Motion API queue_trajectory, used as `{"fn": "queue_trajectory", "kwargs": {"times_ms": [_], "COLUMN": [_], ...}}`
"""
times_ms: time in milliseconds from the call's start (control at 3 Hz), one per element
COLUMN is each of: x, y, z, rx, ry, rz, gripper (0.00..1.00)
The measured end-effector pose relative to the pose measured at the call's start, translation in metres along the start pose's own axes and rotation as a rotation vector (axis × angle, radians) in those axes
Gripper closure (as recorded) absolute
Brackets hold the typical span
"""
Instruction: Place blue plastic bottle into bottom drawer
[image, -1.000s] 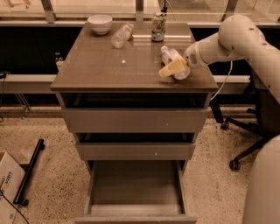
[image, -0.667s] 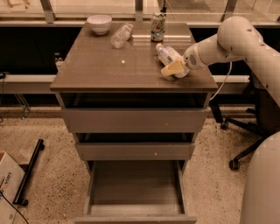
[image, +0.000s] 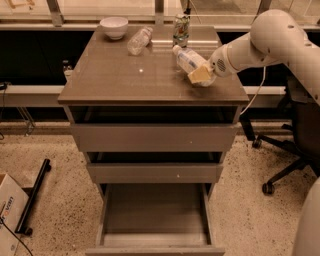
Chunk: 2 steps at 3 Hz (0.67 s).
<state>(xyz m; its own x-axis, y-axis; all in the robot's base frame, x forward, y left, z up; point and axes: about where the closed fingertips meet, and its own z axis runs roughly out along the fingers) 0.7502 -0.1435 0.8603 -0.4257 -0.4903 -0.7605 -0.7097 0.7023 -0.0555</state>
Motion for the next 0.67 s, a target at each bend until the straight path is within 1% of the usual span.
{"fn": "queue_trajectory", "kwargs": {"times_ms": [333,667], "x": [-0.030,-0.057], "y": [0.047,0.102], "z": [-0.023,-0.029], "rx": [-0.046,-0.113], "ry": [-0.046,-0.085], "rz": [-0.114,-0.223], "gripper": [1.00,1.00]}}
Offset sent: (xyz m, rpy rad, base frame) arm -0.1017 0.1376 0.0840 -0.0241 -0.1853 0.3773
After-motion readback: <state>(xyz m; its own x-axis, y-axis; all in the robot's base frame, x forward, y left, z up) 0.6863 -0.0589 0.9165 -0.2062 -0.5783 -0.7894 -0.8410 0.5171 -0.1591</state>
